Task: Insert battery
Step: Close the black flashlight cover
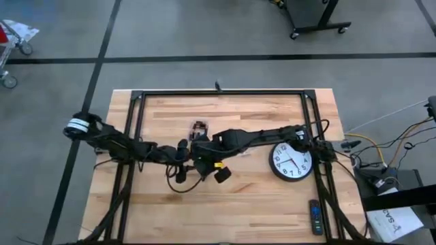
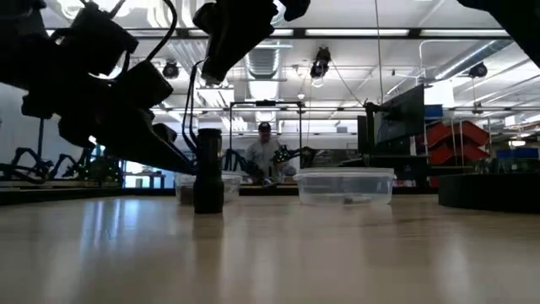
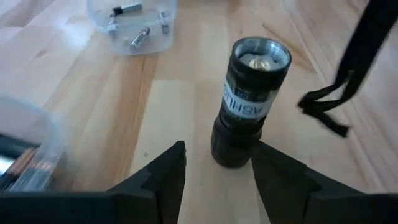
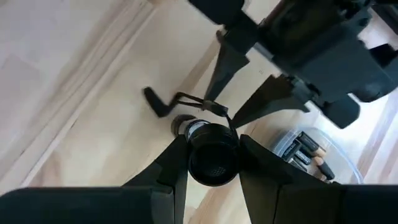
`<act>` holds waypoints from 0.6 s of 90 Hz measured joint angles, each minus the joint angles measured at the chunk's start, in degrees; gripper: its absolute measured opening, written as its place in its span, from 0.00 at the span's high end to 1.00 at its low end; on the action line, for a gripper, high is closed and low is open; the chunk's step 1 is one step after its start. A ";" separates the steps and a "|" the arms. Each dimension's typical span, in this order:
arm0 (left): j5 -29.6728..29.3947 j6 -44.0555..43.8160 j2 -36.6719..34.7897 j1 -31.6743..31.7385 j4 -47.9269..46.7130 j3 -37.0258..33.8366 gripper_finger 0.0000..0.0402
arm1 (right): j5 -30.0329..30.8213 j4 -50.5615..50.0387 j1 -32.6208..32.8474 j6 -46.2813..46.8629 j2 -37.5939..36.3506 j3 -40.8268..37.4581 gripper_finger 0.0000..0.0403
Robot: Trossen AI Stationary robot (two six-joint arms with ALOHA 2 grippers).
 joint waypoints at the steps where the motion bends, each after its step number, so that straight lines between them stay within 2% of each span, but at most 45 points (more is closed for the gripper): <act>1: 0.00 0.04 0.47 0.00 0.65 0.01 0.59 | 0.00 -0.03 0.05 -0.01 0.00 0.00 0.77; 25: 0.16 0.39 9.44 0.00 3.91 2.66 0.62 | -2.88 -0.69 0.44 -0.54 -0.04 0.00 0.78; 54: 0.74 3.79 17.26 -0.04 4.13 9.64 0.68 | -2.84 -3.82 0.13 1.87 -0.05 -0.01 0.78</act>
